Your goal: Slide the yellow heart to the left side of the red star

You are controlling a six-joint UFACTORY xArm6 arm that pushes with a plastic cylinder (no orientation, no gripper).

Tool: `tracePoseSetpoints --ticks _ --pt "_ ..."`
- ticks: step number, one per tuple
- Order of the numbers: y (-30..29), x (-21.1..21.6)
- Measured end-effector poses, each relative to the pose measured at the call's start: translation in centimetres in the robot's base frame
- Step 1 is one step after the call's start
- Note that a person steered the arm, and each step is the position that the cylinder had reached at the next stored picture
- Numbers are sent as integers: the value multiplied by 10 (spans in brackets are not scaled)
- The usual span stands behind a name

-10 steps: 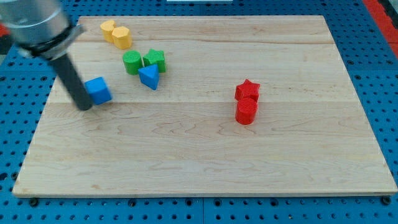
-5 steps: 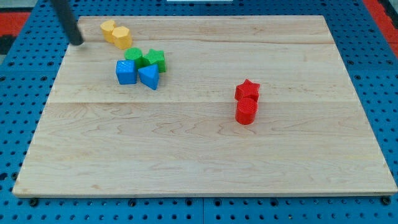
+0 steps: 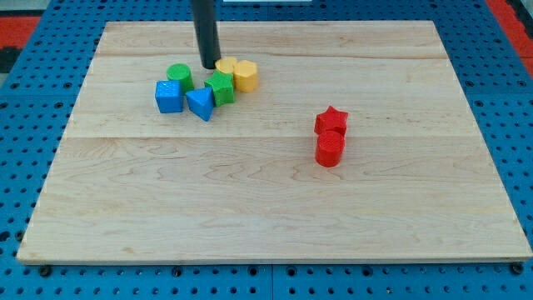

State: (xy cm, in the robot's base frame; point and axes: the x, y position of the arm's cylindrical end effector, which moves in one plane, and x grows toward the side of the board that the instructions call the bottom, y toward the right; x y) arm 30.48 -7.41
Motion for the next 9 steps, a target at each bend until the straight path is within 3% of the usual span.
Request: tracePoseSetpoints --ticks 2,3,4,5,6,7,9 --pt "97 27" --pt "114 49" --pt "107 42" --pt "109 62" --pt "108 12" --pt "53 6" --pt "97 82"
